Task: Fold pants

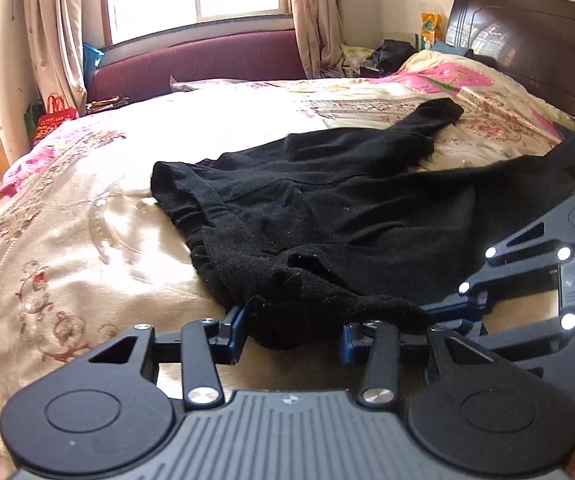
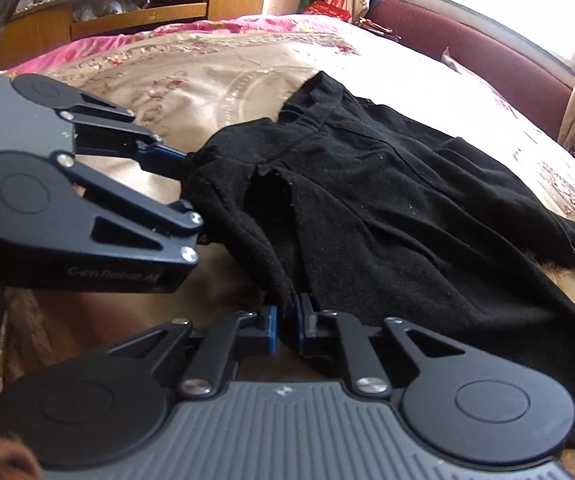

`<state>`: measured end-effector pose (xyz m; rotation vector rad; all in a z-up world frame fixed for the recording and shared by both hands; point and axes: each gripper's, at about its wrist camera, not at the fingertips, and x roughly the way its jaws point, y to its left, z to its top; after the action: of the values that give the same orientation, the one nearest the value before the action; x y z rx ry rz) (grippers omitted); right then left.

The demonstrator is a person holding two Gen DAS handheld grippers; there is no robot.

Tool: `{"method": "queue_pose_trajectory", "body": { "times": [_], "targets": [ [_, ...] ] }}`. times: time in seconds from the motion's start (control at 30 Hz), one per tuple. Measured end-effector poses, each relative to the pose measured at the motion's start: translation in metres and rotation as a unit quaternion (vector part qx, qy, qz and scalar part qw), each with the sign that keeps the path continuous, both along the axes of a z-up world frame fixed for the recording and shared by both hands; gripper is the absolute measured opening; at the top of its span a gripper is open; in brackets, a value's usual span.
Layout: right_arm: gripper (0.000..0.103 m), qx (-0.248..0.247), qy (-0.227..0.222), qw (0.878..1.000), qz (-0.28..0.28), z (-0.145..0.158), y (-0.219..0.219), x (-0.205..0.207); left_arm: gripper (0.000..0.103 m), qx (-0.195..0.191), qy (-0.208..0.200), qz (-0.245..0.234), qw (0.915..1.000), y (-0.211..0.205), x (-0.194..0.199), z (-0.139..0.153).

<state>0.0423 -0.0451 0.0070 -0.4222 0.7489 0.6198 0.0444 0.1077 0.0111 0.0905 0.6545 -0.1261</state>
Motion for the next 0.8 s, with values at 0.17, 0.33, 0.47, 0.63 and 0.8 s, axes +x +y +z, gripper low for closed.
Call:
{"method": "queue_pose_trajectory", "body": {
  "times": [0.17, 0.33, 0.47, 0.63, 0.8],
  "targets": [
    [0.011, 0.056, 0.022, 0.998, 0.026, 0.009, 0.047, -0.006, 0.056, 0.055, -0.008, 0.039, 0.9977, 0.040, -0.019, 0.007],
    [0.011, 0.067, 0.036, 0.996, 0.052, 0.001, 0.102, -0.014, 0.053, 0.081, 0.023, 0.092, 0.9922, 0.074, -0.029, 0.000],
    [0.023, 0.084, 0.042, 0.995, 0.045, 0.004, 0.097, -0.015, 0.053, 0.080, 0.025, 0.110, 0.9905, 0.080, -0.036, 0.000],
    [0.035, 0.134, 0.020, 0.990, -0.027, 0.031, 0.029, -0.020, 0.055, 0.096, 0.015, 0.113, 0.9888, 0.072, -0.040, 0.007],
    [0.039, 0.136, -0.004, 0.964, -0.230, 0.034, -0.104, -0.008, 0.056, 0.105, -0.017, 0.097, 0.9896, 0.042, -0.045, 0.027]
  ]
}}
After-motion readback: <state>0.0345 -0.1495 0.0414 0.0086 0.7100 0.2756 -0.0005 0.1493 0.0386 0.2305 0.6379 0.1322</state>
